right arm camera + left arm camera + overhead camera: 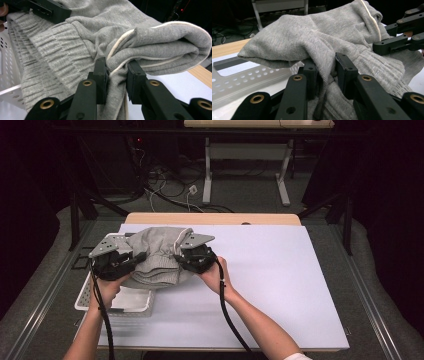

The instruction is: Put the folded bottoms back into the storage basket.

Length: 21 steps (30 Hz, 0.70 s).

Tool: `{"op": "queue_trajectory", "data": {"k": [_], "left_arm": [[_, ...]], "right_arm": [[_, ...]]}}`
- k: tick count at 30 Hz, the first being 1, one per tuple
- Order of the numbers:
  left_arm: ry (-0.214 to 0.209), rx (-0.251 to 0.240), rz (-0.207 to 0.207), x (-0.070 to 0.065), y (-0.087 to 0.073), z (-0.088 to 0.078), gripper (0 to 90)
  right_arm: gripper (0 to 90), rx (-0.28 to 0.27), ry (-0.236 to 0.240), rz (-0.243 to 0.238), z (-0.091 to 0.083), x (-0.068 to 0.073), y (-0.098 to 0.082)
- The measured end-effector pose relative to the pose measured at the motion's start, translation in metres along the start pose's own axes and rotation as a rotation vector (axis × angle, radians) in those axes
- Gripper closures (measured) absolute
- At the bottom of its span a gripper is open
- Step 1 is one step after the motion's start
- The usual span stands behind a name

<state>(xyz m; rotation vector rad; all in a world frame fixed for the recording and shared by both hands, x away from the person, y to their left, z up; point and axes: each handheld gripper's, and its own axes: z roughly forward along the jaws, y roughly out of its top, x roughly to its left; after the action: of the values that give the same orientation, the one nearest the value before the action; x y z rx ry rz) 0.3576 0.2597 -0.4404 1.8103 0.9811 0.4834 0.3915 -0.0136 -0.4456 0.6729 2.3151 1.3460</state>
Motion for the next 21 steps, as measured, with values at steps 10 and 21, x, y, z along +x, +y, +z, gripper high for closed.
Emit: {"op": "queue_trajectory", "data": {"k": [10,21], "left_arm": [[0.023,-0.008,-0.006,0.008,0.001,-0.009,72.4],[0.059,0.004,-0.006,0.018,0.000,-0.016,72.3]], "right_arm": [[72.4,-0.006,0.013,-0.003,0.007,0.005,0.005],[72.4,-0.009,0.028,-0.002,0.019,0.011,0.012]]}}
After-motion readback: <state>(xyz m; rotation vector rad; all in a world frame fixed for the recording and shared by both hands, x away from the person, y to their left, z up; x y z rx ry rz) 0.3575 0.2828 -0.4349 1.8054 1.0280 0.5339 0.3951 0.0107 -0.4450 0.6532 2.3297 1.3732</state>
